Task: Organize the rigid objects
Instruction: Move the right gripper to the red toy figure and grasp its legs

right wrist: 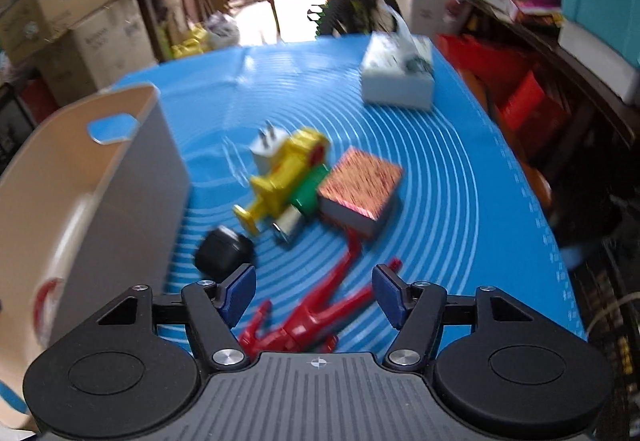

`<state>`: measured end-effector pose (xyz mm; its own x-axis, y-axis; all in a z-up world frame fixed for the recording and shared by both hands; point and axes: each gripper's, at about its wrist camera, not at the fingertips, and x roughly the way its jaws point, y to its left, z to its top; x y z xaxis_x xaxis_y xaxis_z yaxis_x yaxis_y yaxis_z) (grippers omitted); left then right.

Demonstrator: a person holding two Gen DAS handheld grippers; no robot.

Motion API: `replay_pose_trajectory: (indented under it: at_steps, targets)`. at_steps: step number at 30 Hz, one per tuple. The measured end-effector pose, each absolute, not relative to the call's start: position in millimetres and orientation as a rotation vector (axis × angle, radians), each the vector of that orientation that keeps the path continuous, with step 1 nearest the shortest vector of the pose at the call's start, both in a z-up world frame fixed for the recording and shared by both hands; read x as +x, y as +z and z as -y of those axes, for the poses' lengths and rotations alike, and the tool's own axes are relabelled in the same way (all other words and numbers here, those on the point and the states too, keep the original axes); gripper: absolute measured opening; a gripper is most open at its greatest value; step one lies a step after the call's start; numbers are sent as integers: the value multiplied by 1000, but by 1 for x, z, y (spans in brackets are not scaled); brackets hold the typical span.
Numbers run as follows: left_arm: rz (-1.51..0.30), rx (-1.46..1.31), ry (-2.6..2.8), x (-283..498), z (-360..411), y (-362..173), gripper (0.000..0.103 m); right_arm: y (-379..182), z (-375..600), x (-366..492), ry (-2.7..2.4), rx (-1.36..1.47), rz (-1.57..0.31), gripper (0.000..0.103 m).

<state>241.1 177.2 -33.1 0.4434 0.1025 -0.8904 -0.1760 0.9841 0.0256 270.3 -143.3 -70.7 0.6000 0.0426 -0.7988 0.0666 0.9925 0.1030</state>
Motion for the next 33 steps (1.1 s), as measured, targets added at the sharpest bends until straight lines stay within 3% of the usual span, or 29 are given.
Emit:
replay_pose_trajectory:
  at_steps: [10,17,20,21,33]
  targets:
    - [-1098,-75,174,241,-177,-34,11,-108,145,274,-90,186,-1008,71]
    - [-1099,-75,173,241,-177,-34,11,-118,117,276,-70,77,-1003,73]
    - [-1099,-75,174,241,-177,-34,11,-118,112,270,-45,59,-964,56]
    - [-1099,-74,174,241,-177,-34,11,-117,110,269,-34,54,-957,45]
    - [-1099,-73,176,240,-177,-34,11,-111,118,258,7,50,-889,38]
